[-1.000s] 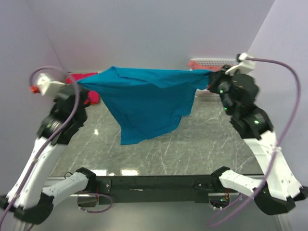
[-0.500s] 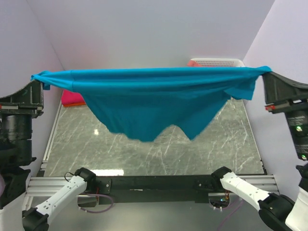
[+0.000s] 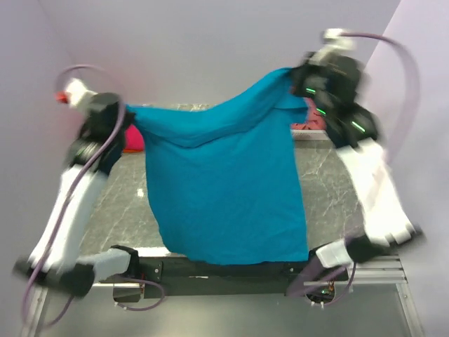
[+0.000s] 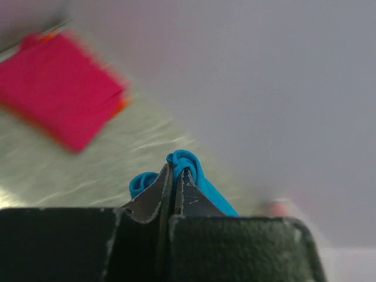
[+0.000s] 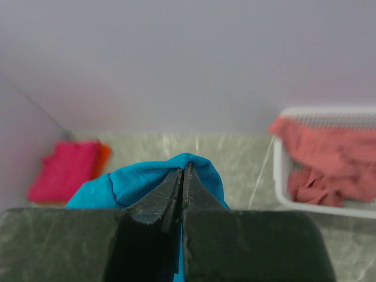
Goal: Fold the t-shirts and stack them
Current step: Flatten the tshirt out
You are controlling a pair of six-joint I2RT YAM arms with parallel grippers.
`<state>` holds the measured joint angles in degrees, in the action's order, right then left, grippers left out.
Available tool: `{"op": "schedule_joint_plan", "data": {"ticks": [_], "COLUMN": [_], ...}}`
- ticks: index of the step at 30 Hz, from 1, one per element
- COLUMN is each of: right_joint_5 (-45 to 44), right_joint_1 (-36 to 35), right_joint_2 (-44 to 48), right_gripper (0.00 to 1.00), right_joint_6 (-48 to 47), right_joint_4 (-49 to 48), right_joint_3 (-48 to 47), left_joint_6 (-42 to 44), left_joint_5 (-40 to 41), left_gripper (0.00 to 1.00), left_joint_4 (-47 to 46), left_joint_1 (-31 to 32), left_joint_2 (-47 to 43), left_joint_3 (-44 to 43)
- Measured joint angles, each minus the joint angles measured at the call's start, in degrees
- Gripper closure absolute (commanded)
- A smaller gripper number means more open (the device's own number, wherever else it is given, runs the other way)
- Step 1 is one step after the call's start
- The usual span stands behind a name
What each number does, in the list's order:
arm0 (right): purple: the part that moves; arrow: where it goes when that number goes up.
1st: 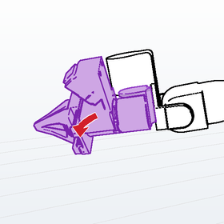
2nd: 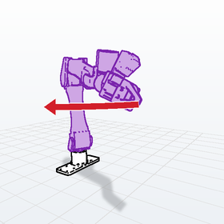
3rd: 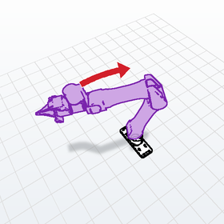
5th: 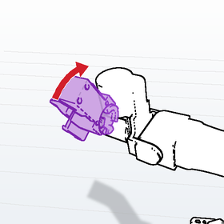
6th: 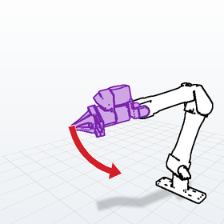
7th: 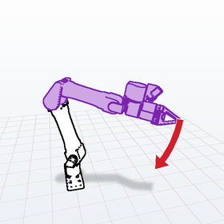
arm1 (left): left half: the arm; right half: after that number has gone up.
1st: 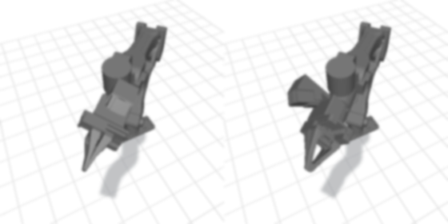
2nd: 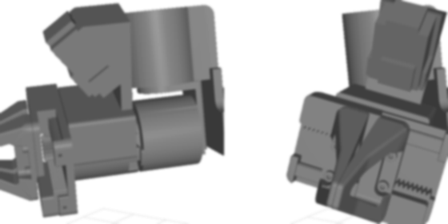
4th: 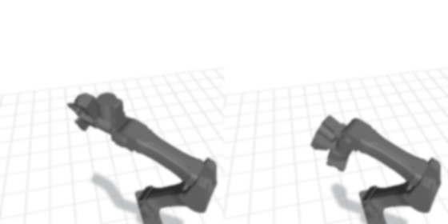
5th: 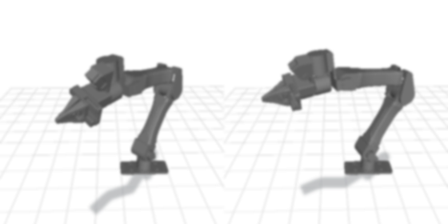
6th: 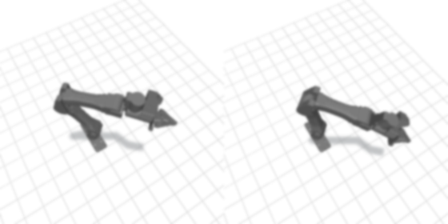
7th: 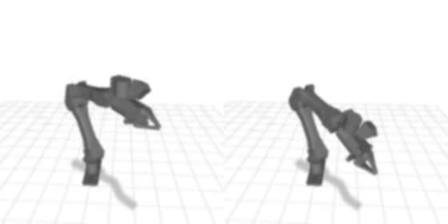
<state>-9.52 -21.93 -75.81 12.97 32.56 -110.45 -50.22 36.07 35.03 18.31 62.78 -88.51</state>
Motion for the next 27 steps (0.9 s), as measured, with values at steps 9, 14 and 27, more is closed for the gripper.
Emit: {"op": "schedule_joint_plan", "data": {"ticks": [9, 14, 27], "right_joint_5": [10.34, 11.74, 14.21], "right_joint_1": [2.73, 2.38, -23.32], "right_joint_2": [-41.83, -39.82, -12.26], "right_gripper": [0.22, 0.19, 0.17], "right_joint_6": [1.66, 3.08, 11.91], "right_joint_4": [0.04, 0.17, -11.96], "right_joint_3": [1.53, 12.79, 46.84], "left_joint_6": [-5.88, -6.25, -3.80], "left_joint_5": [-13.62, -16.35, -23.45], "left_gripper": [0.04, 0.01, 0.01], "left_joint_4": [9.42, 9.84, 4.24], "left_joint_1": [-14.91, -14.36, -12.98], "left_joint_2": [24.94, 20.31, 21.24], "left_joint_3": [23.58, 24.85, 24.85]}}
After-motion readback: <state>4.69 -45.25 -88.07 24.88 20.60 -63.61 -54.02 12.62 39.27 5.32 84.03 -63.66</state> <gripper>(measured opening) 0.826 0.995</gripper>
